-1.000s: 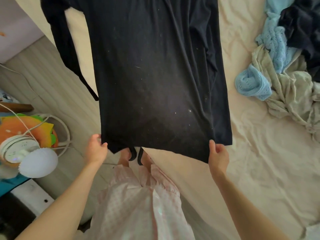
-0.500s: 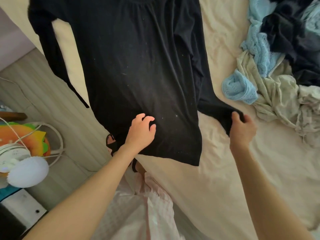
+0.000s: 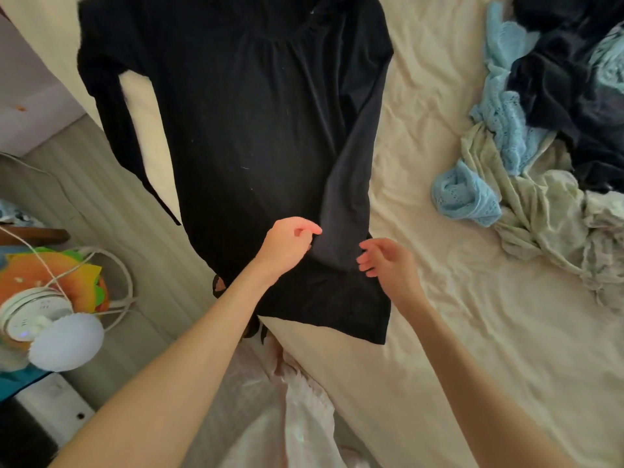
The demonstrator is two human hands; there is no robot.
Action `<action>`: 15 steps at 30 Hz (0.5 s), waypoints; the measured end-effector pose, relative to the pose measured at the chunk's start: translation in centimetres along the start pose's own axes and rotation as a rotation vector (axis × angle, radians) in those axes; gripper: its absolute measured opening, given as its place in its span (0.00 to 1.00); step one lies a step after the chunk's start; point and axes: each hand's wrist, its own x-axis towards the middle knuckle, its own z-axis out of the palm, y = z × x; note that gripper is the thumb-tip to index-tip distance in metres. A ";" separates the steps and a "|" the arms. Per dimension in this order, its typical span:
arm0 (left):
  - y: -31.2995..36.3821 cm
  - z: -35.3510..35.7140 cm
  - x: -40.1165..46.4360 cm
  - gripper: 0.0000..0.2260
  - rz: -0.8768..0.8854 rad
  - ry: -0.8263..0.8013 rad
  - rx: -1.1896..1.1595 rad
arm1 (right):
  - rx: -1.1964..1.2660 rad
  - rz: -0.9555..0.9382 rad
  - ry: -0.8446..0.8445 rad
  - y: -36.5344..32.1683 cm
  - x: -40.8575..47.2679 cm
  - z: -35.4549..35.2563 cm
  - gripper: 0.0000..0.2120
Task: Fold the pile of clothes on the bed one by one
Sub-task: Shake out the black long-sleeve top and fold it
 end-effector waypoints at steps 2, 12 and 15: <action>-0.7 0.3 0.3 0.18 -0.091 0.002 -0.067 | 0.008 0.102 0.107 0.0 1.8 -0.1 0.09; 1.1 -1.2 -0.5 0.12 -0.001 -0.045 -0.294 | 0.526 0.607 -0.152 -0.4 5.8 1.7 0.23; 1.0 -5.2 -2.4 0.13 0.073 0.041 -0.814 | 0.909 0.585 -0.181 -1.0 5.9 1.8 0.27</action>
